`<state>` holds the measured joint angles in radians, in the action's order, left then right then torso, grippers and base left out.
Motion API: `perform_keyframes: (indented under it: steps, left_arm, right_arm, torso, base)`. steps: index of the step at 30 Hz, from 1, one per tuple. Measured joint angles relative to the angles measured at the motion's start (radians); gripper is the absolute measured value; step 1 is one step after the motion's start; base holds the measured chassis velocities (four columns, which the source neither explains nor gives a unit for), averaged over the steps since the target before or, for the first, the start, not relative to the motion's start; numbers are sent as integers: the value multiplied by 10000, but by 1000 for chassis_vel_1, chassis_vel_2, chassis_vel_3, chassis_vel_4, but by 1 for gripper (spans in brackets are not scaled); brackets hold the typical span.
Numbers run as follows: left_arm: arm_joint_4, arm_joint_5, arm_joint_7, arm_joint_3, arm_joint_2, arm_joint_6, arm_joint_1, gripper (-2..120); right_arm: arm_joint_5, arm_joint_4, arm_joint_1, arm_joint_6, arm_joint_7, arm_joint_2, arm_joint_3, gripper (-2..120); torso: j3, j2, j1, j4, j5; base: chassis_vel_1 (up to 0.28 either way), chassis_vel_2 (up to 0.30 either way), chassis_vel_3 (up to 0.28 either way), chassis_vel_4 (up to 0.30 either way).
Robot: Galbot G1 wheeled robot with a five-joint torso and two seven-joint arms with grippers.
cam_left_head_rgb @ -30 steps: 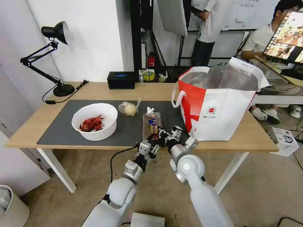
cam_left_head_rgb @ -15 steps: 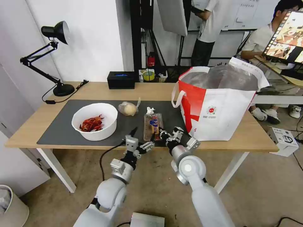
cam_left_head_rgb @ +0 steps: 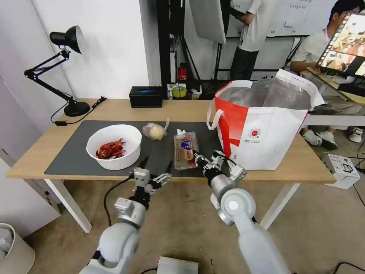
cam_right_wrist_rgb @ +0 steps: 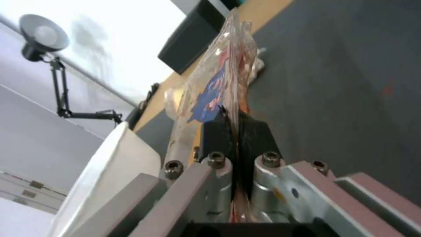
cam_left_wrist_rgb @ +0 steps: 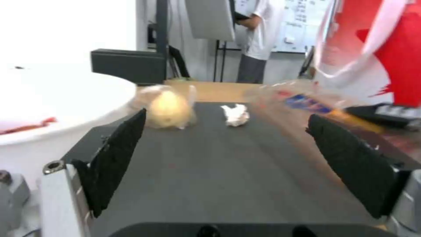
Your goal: Pick up the trash from the table and place it into the takeout bag.
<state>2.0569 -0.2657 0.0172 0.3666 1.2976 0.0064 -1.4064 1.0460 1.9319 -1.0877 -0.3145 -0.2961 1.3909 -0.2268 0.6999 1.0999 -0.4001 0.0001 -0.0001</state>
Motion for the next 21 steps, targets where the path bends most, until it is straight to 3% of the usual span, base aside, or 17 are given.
perform_keyframes:
  steps: [11,16,21]
  left_arm:
    - [763,-413,-3,1219,-373,158,-817,100]
    - [772,-420,-8,1249,-494,172,-867,100]
    - [604,-441,-34,1020,-670,218,-768,100]
  right_arm:
    - [235,1599,-599,214,586,-631,-711,0]
    - [343,2192,-893,279,715,-794,-1101,0]
    - [716,3095,-1360,549,920,-1112,-2240,0]
  torso:
    - [0,0,1,0,1]
    - [0,1,0,2,0]
    - [0,1,2,-4,3]
  base:
    - [0,0,0,0]
    - [0,0,0,0]
    - [0,0,0,0]
